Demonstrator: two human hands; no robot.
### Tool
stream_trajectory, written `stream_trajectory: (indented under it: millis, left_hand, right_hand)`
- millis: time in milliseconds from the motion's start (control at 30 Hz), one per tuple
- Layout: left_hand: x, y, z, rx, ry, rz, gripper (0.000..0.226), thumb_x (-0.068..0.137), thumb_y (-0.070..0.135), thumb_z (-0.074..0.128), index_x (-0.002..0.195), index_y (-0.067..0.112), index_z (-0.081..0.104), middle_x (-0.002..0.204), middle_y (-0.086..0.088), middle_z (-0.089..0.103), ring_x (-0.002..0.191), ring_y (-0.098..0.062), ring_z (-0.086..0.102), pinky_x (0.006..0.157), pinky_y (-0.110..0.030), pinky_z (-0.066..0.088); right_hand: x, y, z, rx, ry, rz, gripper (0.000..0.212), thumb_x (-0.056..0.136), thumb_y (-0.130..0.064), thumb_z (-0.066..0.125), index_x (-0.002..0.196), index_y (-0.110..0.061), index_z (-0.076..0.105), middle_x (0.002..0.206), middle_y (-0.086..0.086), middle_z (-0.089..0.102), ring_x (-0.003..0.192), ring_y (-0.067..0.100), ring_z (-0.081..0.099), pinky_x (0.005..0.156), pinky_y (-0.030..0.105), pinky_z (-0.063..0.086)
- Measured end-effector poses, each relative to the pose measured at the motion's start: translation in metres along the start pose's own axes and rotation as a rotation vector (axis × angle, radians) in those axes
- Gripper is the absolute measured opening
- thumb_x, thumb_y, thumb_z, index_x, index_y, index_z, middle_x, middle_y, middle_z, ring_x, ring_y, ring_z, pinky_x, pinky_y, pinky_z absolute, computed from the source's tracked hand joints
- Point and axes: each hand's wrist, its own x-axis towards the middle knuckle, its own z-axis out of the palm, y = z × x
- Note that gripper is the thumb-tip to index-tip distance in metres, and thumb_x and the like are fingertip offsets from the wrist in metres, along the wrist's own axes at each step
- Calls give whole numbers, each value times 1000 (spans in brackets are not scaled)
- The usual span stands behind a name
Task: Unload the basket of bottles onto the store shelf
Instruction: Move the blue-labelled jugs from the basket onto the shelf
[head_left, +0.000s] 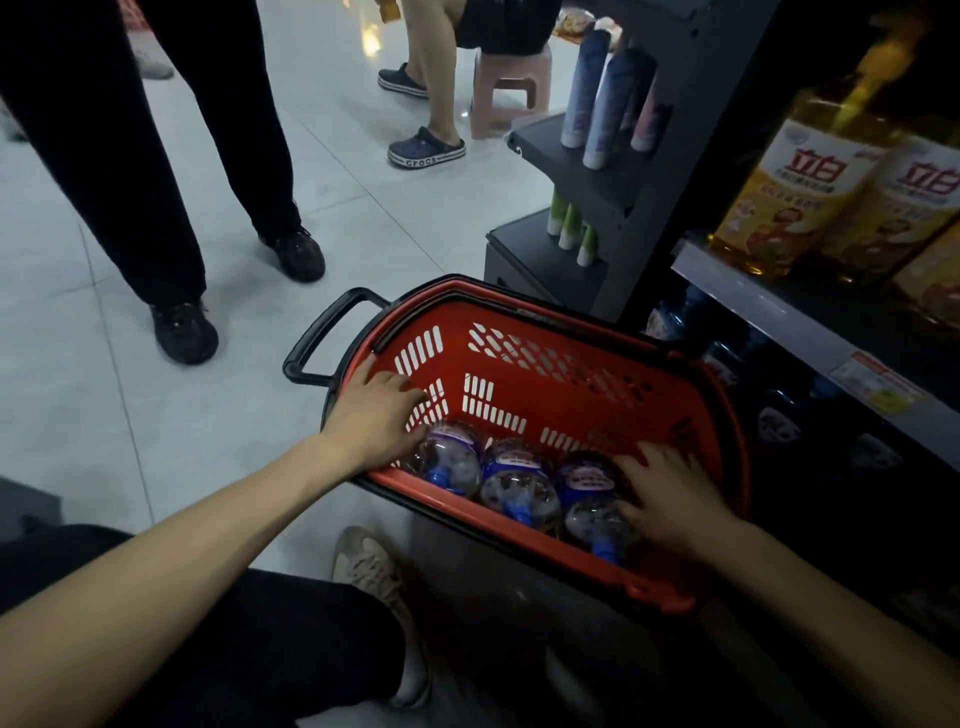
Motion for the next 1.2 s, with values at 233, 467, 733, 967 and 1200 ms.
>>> stream_trajectory:
  millis: [233, 467, 733, 967, 1200]
  left_hand:
    - [-1, -1, 4, -62, 53, -16, 56, 92, 58, 56, 136, 26, 66, 133, -1, 68, 132, -22, 57, 129, -50, 12]
    - [-1, -2, 7, -78, 75, -22, 55, 94, 61, 53, 133, 25, 68, 130, -1, 69, 130, -22, 58, 128, -50, 13]
    - [0, -4, 8, -107, 86, -33, 53, 93, 53, 50, 134, 25, 66, 130, -2, 68, 130, -23, 57, 128, -50, 13]
    - [-1, -3, 7, -99, 80, -37, 51, 96, 52, 51, 136, 24, 65, 132, -3, 67, 131, -23, 56, 129, -48, 10]
    - [0, -4, 11, -76, 61, -36, 58, 94, 56, 39, 134, 25, 66, 129, -2, 69, 128, -23, 58, 129, -49, 12]
  right_hand:
    - [56, -108, -45, 83, 88, -405, 50, 97, -36, 64, 144, -26, 50, 137, 5, 55, 120, 25, 56, 92, 38, 51]
    - [108, -176, -37, -14, -37, -613, 78, 90, -14, 71, 156, -26, 30, 153, 12, 40, 132, 32, 49, 100, 47, 50]
    - [130, -198, -43, -268, -67, -838, 82, 92, -17, 69, 161, -24, 24, 164, 15, 26, 148, 35, 31, 113, 48, 39]
    - [151, -199, -40, -337, -152, -863, 98, 85, -21, 78, 161, -31, 16, 166, 14, 19, 151, 37, 23, 119, 54, 34]
    - [161, -181, -29, -91, -98, -872, 91, 80, -15, 82, 154, -28, 32, 160, 9, 29, 145, 33, 35, 116, 46, 37]
